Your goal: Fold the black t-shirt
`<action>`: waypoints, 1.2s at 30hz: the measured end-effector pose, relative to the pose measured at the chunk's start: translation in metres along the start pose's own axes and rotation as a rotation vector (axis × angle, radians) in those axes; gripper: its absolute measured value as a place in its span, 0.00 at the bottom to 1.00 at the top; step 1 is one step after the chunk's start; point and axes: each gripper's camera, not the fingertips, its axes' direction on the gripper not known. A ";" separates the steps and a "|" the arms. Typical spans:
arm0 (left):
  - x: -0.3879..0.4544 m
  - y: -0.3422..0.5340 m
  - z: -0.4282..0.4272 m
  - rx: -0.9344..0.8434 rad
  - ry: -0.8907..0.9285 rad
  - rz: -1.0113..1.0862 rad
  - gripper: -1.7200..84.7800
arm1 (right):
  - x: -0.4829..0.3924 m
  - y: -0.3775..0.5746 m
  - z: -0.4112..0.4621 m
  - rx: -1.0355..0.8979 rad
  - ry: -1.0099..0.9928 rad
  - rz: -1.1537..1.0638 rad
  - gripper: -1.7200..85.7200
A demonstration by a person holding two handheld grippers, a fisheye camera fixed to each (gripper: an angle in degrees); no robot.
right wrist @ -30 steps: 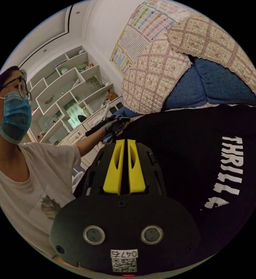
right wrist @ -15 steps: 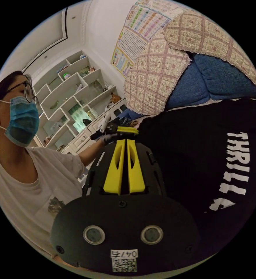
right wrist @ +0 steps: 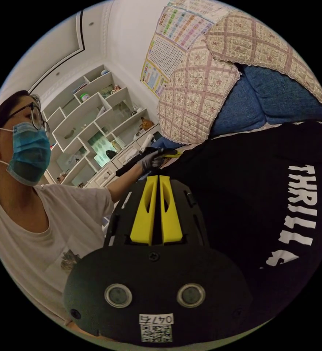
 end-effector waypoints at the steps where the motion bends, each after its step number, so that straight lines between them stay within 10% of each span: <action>1: -0.012 -0.005 0.003 0.006 0.069 -0.043 0.14 | 0.001 0.000 0.000 0.001 0.000 0.001 0.01; 11: -0.012 -0.010 -0.063 0.171 -0.013 0.012 0.01 | 0.020 0.005 0.004 0.027 -0.031 0.029 0.01; 19: 0.041 -0.037 -0.077 0.092 -0.836 0.263 0.02 | 0.027 0.014 0.024 0.007 -0.057 0.031 0.01; 29: 0.032 0.018 -0.100 0.100 -1.079 -0.105 0.14 | 0.019 0.040 0.051 0.001 0.004 0.002 0.01; 33: 0.078 0.072 -0.183 0.337 -1.204 -0.083 0.14 | 0.005 0.055 0.063 0.025 0.045 -0.066 0.01; 36: 0.132 0.148 -0.282 0.679 -0.972 -0.099 0.09 | -0.023 0.067 0.067 0.070 0.213 -0.186 0.01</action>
